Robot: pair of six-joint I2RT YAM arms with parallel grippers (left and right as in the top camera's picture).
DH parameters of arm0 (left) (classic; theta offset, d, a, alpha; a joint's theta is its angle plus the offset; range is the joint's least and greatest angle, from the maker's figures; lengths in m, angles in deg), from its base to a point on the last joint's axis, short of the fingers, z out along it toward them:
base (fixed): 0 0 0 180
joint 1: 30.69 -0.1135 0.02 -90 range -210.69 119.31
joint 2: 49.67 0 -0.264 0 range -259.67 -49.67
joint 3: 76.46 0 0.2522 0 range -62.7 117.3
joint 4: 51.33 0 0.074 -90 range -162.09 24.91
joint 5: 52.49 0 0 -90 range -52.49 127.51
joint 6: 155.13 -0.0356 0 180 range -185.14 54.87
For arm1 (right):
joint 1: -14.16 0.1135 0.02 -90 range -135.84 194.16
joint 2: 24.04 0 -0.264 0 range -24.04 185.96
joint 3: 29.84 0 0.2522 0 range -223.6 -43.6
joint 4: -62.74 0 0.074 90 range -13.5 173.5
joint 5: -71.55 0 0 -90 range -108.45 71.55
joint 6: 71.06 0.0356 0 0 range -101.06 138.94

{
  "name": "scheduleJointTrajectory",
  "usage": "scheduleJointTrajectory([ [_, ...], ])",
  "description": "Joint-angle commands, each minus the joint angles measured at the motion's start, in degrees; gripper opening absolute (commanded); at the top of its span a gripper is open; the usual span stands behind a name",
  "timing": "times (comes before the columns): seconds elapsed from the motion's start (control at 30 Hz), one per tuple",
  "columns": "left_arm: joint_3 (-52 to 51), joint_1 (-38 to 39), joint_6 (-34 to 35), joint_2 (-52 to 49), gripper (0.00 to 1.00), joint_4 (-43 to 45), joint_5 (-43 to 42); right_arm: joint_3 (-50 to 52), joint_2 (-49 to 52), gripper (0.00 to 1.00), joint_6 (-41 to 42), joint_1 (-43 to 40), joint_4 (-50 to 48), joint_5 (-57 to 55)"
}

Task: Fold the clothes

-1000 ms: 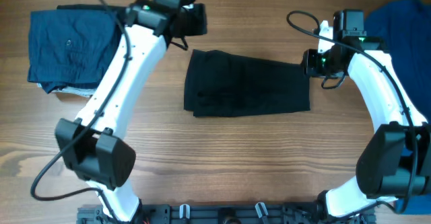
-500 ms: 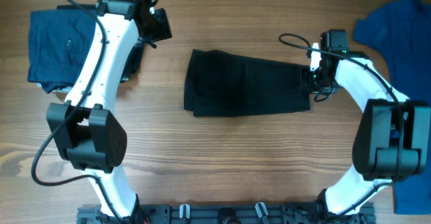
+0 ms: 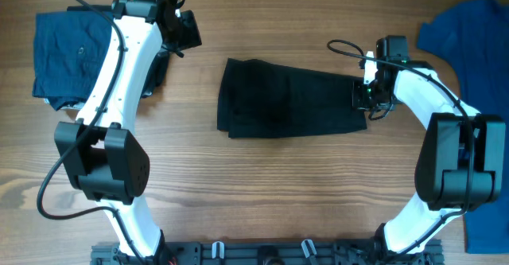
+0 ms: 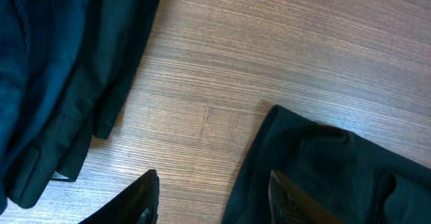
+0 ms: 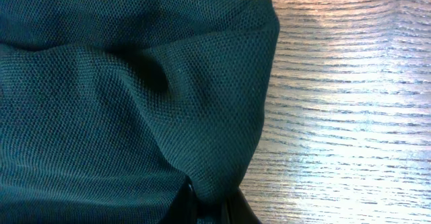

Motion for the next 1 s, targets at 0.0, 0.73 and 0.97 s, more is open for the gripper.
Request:
scheduleJointTrajectory([
  [0.0,-0.37,0.02,0.94,-0.87,0.52,-0.70,0.48,0.26,2.47,0.04,0.04,-2.03,-1.31,-2.62],
  [0.73,-0.37,0.04,0.94,-0.87,0.59,-2.99,0.52,-14.71,-4.28,0.04,-6.19,-18.01,10.93,-0.90],
  [0.97,-0.37,0.02,0.92,-0.87,0.59,-3.02,0.55,-22.93,-8.48,0.04,-5.25,-16.04,19.71,9.20],
])
